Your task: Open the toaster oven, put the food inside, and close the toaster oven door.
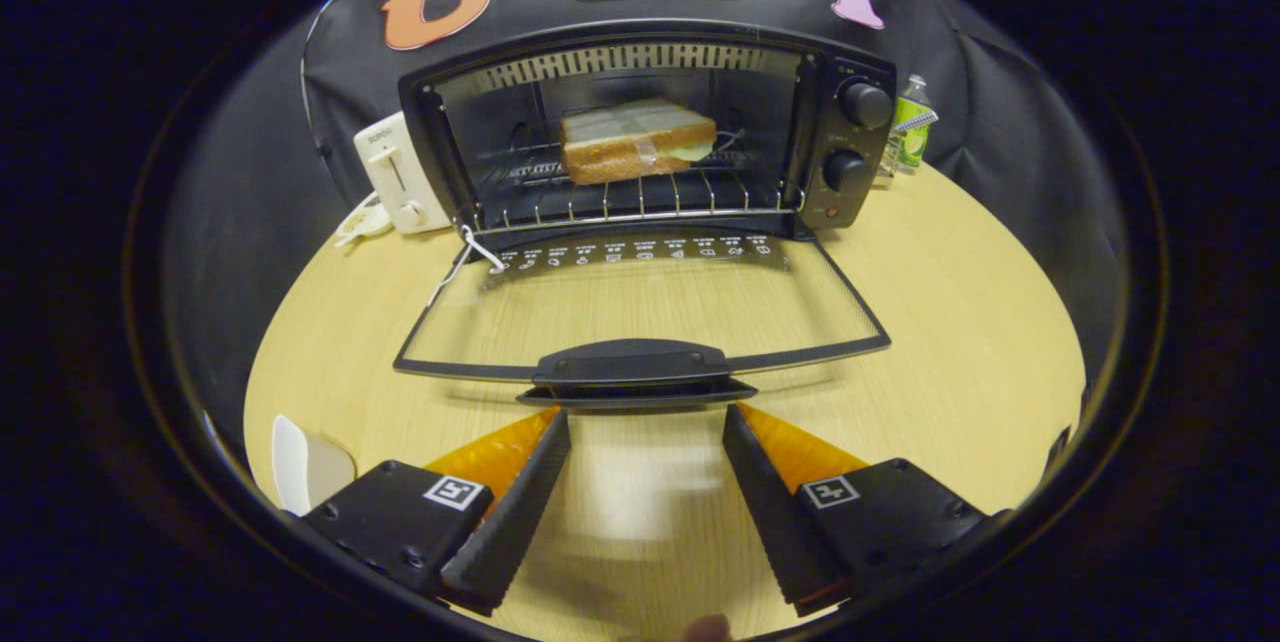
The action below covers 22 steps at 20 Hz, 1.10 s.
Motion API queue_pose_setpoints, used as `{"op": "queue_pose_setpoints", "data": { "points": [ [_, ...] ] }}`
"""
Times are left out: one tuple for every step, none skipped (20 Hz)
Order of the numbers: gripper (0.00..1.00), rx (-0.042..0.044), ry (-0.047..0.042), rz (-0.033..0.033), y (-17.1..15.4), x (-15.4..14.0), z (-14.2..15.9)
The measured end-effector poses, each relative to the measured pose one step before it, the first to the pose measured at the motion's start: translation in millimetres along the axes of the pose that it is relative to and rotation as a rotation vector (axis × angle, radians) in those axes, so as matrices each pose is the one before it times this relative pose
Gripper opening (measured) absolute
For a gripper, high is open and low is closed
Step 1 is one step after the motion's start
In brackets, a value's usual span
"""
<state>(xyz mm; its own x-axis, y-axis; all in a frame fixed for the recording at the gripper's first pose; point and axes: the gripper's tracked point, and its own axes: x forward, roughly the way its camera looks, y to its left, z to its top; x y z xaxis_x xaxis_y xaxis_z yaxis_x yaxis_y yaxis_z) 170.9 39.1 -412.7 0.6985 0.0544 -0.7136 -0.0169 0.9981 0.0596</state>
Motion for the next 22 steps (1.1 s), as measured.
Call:
{"op": "queue_pose_setpoints", "data": {
  "points": [
    [1.00,0.00664,-0.00407,-0.00013,0.34,-4.46,3.31],
    [1.00,0.00578,-0.00584,0.00052,0.76,-6.10,2.92],
    [1.00,0.00116,-0.00616,0.00030,1.01,-5.55,5.04],
    [1.00,0.00183,-0.00898,-0.00010,1.06,-5.20,5.19],
    [1.00,0.00434,-0.00998,0.00049,0.99,-5.08,6.88],
    [1.00,0.00247,-0.01514,0.00048,0.92,-4.81,9.54],
    [1.00,0.00246,-0.01364,0.00092,0.21,-2.87,11.40],
    [1.00,0.00795,-0.01552,0.00027,0.88,-3.53,9.49],
    [1.00,0.00176,-0.01584,-0.00019,1.55,-3.41,10.31],
    [1.00,-0.00618,-0.02495,0.00000,1.81,-2.92,12.68],
    [1.00,-0.01520,-0.02891,0.00119,1.99,-0.94,13.92],
    [1.00,-0.01765,-0.02227,0.00375,1.96,0.34,14.88],
    [1.00,-0.00468,-0.02826,0.00412,0.26,-0.46,15.48],
    [1.00,-0.00079,-0.02448,0.00561,0.92,-1.35,16.22],
    [1.00,0.00302,-0.02472,0.00322,-0.82,-3.58,15.92],
    [1.00,0.00738,-0.02512,0.00572,0.62,-5.65,15.92],
    [1.00,0.00275,-0.02466,0.00565,0.78,-5.88,14.54],
    [1.00,-0.00011,-0.02481,0.00443,-0.09,-7.48,15.96],
    [1.00,0.00132,-0.02125,0.00410,-0.21,-9.32,12.65],
    [1.00,0.00111,-0.02109,0.00344,-0.28,-10.21,14.51],
    [1.00,0.00096,-0.02376,0.00114,-1.16,-10.35,13.48],
    [1.00,-0.00167,-0.02593,-0.01201,-4.03,-10.82,14.83]
  ]
}}
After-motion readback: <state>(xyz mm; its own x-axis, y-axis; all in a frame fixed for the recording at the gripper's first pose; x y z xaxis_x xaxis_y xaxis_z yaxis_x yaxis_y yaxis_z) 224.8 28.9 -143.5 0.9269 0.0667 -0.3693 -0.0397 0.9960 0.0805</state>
